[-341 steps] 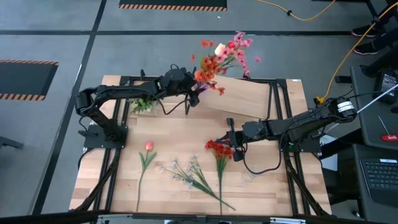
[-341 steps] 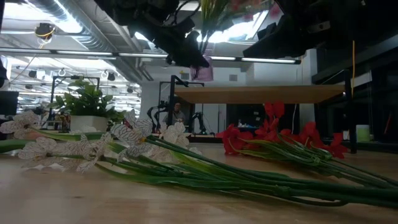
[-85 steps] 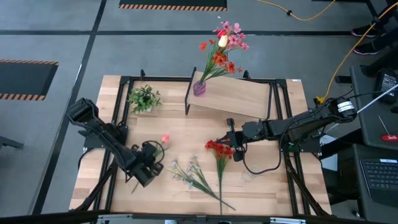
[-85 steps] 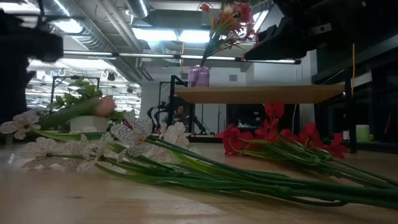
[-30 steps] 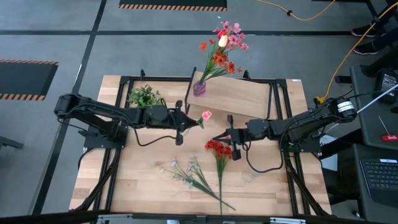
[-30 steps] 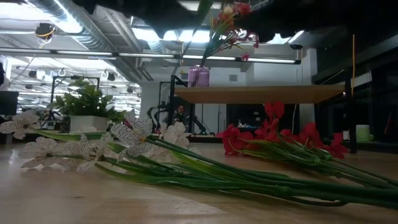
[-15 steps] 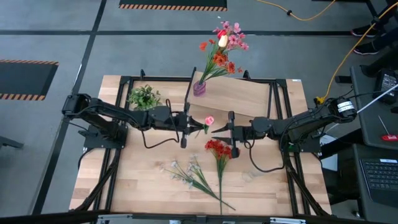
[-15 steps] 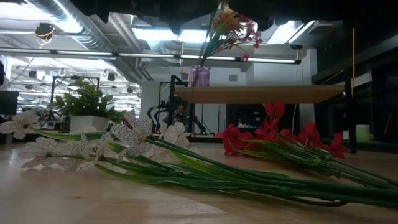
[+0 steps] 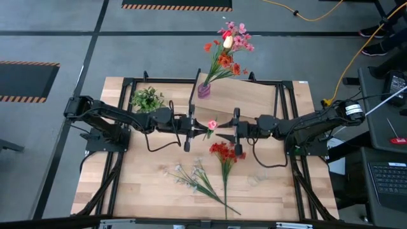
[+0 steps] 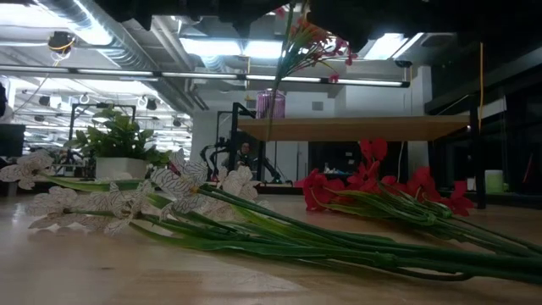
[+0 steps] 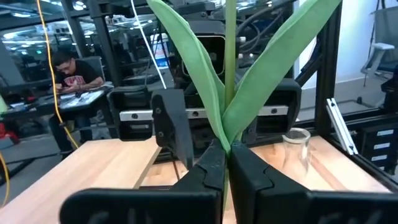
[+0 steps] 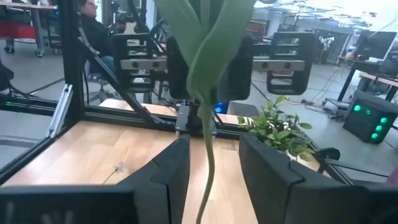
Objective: Pick and place flowers into a vace then onto a shelf
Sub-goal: Put the pink flower into the transparent vase
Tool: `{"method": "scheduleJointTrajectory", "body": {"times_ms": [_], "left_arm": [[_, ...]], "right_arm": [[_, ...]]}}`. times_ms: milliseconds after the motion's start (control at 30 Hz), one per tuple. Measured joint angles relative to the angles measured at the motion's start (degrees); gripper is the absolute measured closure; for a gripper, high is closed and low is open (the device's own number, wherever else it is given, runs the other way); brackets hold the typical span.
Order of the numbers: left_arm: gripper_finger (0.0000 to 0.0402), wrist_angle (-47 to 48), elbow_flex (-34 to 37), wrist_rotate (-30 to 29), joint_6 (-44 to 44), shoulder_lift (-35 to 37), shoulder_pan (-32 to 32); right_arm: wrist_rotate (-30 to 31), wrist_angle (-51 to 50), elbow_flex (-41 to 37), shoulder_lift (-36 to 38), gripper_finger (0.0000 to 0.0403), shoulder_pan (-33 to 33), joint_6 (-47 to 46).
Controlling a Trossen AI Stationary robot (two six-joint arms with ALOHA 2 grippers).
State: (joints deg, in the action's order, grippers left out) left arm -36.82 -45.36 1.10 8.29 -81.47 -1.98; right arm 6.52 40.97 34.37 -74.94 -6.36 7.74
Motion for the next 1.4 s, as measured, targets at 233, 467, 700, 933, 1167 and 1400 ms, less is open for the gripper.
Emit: {"method": "scheduleJointTrajectory", "body": {"times_ms": [233,467,700,933,1167,1400], "left_arm": [[0.0398,-0.09,0.0,0.0,0.0,0.0,1.16],[0.0398,-1.19,0.0,0.02,0.0,-2.06,1.49],[0.0398,-2.47,0.0,0.0,0.5,-3.82,1.7],[0.0398,-2.49,0.0,0.0,2.46,-2.83,1.75],[0.0398,-2.47,0.0,-0.27,3.01,-2.47,1.75],[0.0398,-2.4,0.0,-2.58,3.02,-2.48,2.0]], "right_arm": [[-0.05,0.34,0.13,-0.97,0.0261,-0.01,-1.55],[-0.12,2.12,1.51,-3.85,0.0261,0.4,-1.29],[-0.11,0.56,4.81,-6.49,0.0261,1.74,-1.3],[-0.11,0.01,4.85,-6.49,0.0261,1.76,-1.27],[-0.11,-0.25,4.85,-6.49,0.0261,1.76,-1.16],[-0.68,-0.24,4.85,-6.49,0.0263,1.76,-1.04]]}}
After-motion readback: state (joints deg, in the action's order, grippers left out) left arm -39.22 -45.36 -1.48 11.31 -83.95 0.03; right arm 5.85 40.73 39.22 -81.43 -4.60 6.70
